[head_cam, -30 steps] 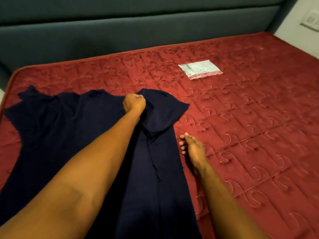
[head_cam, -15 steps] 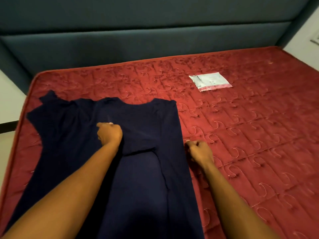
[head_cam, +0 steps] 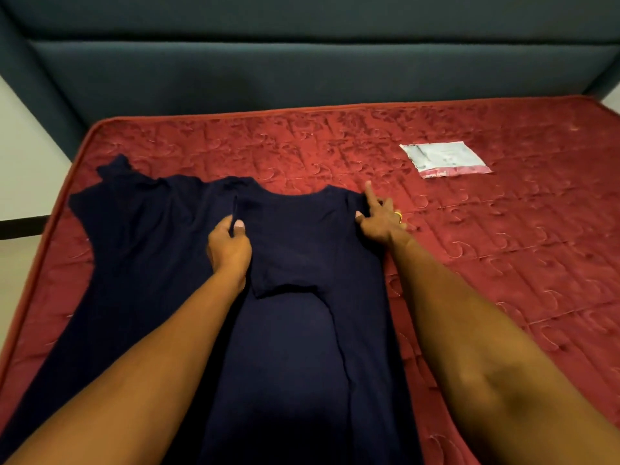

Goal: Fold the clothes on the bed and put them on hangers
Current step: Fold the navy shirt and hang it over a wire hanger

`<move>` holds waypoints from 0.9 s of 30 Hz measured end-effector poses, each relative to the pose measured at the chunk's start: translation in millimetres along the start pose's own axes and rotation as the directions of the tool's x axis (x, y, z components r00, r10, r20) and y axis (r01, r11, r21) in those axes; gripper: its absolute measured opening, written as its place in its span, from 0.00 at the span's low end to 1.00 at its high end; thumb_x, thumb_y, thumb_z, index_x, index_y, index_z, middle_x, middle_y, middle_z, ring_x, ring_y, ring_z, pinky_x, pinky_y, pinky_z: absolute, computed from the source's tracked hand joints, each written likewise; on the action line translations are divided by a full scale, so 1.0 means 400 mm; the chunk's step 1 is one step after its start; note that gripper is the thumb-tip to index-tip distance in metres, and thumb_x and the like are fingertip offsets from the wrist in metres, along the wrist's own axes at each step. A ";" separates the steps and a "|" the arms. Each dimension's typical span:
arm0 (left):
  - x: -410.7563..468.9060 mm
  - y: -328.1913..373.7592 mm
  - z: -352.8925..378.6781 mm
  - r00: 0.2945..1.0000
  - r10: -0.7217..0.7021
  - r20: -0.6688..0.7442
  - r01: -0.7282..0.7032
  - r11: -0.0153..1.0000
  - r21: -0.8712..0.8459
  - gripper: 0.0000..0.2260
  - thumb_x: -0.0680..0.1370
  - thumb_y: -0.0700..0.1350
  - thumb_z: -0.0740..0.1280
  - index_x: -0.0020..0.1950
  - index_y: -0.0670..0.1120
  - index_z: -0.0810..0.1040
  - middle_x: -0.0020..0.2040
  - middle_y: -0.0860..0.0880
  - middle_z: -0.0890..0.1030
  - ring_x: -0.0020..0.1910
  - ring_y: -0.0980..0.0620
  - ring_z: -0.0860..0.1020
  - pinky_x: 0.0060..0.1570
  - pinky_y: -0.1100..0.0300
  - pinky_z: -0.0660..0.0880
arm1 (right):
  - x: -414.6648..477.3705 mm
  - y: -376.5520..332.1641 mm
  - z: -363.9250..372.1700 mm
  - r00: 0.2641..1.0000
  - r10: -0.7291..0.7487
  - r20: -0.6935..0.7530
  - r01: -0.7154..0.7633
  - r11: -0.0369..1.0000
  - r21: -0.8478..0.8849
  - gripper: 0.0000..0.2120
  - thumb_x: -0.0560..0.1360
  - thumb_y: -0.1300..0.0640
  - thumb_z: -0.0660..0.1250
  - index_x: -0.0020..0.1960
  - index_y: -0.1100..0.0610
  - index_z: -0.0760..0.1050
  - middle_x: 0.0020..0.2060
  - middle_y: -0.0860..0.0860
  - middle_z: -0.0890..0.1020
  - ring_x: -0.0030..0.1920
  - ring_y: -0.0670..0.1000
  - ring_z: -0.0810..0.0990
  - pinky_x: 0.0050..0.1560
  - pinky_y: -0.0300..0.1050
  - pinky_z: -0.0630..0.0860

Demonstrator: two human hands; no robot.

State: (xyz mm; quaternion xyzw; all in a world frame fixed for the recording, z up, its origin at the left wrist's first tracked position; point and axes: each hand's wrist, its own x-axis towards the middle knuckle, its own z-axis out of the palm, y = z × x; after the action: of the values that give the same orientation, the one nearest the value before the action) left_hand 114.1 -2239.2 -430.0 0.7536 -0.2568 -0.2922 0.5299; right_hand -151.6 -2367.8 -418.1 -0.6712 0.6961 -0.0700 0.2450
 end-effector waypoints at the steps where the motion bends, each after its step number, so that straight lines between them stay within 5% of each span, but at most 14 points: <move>1: -0.009 -0.010 -0.010 0.999 -0.039 -0.019 0.040 0.999 0.036 0.18 0.81 0.54 0.67 0.66 0.46 0.79 0.61 0.47 0.81 0.60 0.45 0.80 0.61 0.52 0.76 | -0.016 0.009 0.008 1.000 -0.006 -0.019 0.008 0.995 0.100 0.39 0.82 0.43 0.62 0.82 0.38 0.39 0.80 0.58 0.58 0.76 0.66 0.62 0.77 0.65 0.58; 4: -0.030 -0.012 -0.043 0.961 -0.262 0.089 0.265 0.964 -0.022 0.36 0.65 0.69 0.76 0.60 0.42 0.78 0.58 0.42 0.82 0.57 0.43 0.81 0.47 0.47 0.83 | -0.108 0.059 0.024 0.988 0.075 -0.136 0.029 0.770 0.638 0.41 0.79 0.52 0.68 0.84 0.52 0.49 0.69 0.55 0.72 0.69 0.54 0.73 0.74 0.51 0.69; 6: -0.052 -0.007 -0.063 0.912 -0.341 0.228 0.347 0.938 0.016 0.40 0.59 0.61 0.83 0.64 0.43 0.77 0.58 0.46 0.82 0.55 0.44 0.83 0.35 0.49 0.83 | -0.219 0.093 0.037 0.970 0.194 -0.146 -0.005 0.618 0.786 0.28 0.81 0.61 0.68 0.78 0.61 0.63 0.60 0.53 0.78 0.55 0.46 0.79 0.58 0.31 0.74; 8: -0.068 -0.007 -0.071 0.895 -0.354 0.271 0.338 0.935 0.103 0.37 0.65 0.47 0.83 0.71 0.46 0.71 0.62 0.47 0.79 0.56 0.46 0.81 0.35 0.51 0.82 | -0.331 0.132 0.060 0.957 0.254 -0.138 -0.015 0.521 0.853 0.21 0.81 0.62 0.68 0.72 0.60 0.70 0.52 0.49 0.81 0.46 0.41 0.79 0.52 0.32 0.74; 10: -0.083 0.006 -0.076 0.945 -0.283 0.162 0.265 0.956 0.126 0.30 0.72 0.38 0.78 0.70 0.46 0.70 0.64 0.46 0.76 0.55 0.47 0.78 0.37 0.54 0.79 | -0.419 0.178 0.088 0.963 0.250 -0.103 -0.026 0.466 0.885 0.19 0.80 0.61 0.70 0.70 0.57 0.73 0.51 0.48 0.82 0.48 0.43 0.80 0.57 0.39 0.75; 14: -0.166 0.024 -0.091 0.997 0.000 -0.076 0.024 0.946 0.322 0.19 0.79 0.45 0.70 0.68 0.44 0.70 0.61 0.43 0.79 0.57 0.46 0.77 0.55 0.55 0.73 | -0.551 0.228 0.108 0.964 0.242 -0.111 -0.021 0.484 0.875 0.19 0.81 0.67 0.66 0.71 0.61 0.72 0.60 0.54 0.82 0.56 0.44 0.81 0.60 0.35 0.76; 17: -0.315 0.005 -0.092 0.978 0.170 -0.122 -0.117 0.928 0.353 0.13 0.78 0.45 0.67 0.61 0.43 0.72 0.52 0.43 0.81 0.55 0.43 0.78 0.56 0.52 0.71 | -0.607 0.253 0.114 0.964 0.238 -0.121 -0.020 0.518 0.855 0.17 0.81 0.68 0.65 0.70 0.63 0.72 0.59 0.55 0.82 0.54 0.43 0.82 0.60 0.35 0.76; 19: -0.441 -0.031 -0.087 0.986 0.169 -0.006 -0.155 0.921 0.357 0.07 0.79 0.48 0.68 0.51 0.45 0.76 0.43 0.46 0.83 0.48 0.42 0.81 0.49 0.53 0.72 | -0.649 0.272 0.118 0.963 0.233 -0.136 -0.009 0.533 0.846 0.15 0.81 0.68 0.65 0.68 0.63 0.74 0.57 0.56 0.83 0.53 0.45 0.82 0.59 0.36 0.76; 22: -0.599 -0.097 -0.084 0.970 0.071 0.234 -0.154 0.920 0.360 0.17 0.76 0.62 0.68 0.40 0.49 0.77 0.32 0.52 0.82 0.34 0.47 0.83 0.41 0.55 0.78 | -0.703 0.280 0.125 0.969 0.189 -0.161 0.024 0.574 0.819 0.13 0.79 0.63 0.67 0.63 0.57 0.78 0.54 0.57 0.85 0.53 0.47 0.83 0.56 0.39 0.77; 24: -0.667 -0.124 -0.091 0.945 -0.014 0.326 -0.123 0.911 0.395 0.23 0.69 0.72 0.67 0.42 0.52 0.76 0.32 0.53 0.82 0.32 0.48 0.83 0.42 0.52 0.81 | -0.736 0.289 0.135 0.968 0.162 -0.189 0.053 0.606 0.794 0.12 0.78 0.58 0.68 0.60 0.53 0.80 0.52 0.53 0.86 0.51 0.47 0.83 0.55 0.41 0.78; 27: -0.718 -0.112 -0.102 0.906 -0.105 0.410 -0.113 0.873 0.474 0.18 0.68 0.64 0.76 0.45 0.53 0.77 0.36 0.52 0.84 0.34 0.47 0.84 0.42 0.50 0.83 | -0.780 0.303 0.136 0.966 0.165 -0.200 0.070 0.577 0.814 0.10 0.76 0.54 0.69 0.56 0.48 0.80 0.51 0.51 0.86 0.54 0.51 0.85 0.57 0.46 0.80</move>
State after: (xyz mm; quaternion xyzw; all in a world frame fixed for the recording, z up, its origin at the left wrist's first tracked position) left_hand -53.4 -1999.0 -413.1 0.7801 -0.4323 -0.3734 0.2552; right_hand -243.6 -2042.3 -440.3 -0.4497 0.6290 -0.4603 0.4362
